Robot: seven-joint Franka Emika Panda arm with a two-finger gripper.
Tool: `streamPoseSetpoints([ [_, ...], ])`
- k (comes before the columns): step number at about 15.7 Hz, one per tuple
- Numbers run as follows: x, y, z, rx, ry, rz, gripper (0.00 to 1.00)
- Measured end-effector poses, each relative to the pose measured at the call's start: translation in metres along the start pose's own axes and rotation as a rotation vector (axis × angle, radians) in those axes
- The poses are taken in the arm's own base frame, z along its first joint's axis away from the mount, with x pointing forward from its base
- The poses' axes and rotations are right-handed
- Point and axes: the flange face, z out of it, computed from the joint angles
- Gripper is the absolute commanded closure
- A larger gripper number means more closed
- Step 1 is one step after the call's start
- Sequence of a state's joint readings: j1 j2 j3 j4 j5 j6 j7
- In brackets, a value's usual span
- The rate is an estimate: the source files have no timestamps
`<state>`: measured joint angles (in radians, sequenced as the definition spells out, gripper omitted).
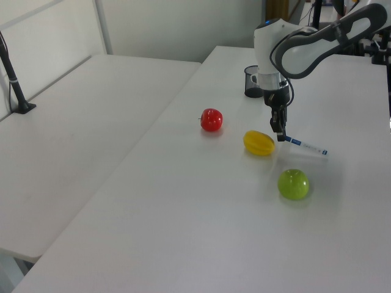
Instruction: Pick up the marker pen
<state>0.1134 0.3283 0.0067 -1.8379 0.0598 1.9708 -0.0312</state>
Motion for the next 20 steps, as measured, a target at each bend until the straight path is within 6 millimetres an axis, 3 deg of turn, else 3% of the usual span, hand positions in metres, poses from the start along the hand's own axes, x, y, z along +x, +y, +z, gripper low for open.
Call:
streamPoseSetpoints([
  [2, 0.001, 0.0, 0.004, 0.0, -0.007, -0.001, 0.55],
  [4, 0.001, 0.0, 0.004, 0.0, -0.007, 0.0, 0.48],
  [5, 0.001, 0.0, 0.004, 0.0, -0.007, 0.0, 0.4],
  [8, 0.001, 0.0, 0.003, 0.0, -0.004, 0.0, 0.0],
  [11, 0.001, 0.002, -0.008, 0.001, 0.015, 0.011, 0.0],
  [13, 0.0, 0.007, -0.029, 0.002, 0.054, 0.026, 0.0],
  [16, -0.016, 0.028, -0.078, 0.006, 0.118, 0.061, 0.0],
  [20, -0.065, 0.066, -0.155, 0.015, 0.15, 0.128, 0.0],
])
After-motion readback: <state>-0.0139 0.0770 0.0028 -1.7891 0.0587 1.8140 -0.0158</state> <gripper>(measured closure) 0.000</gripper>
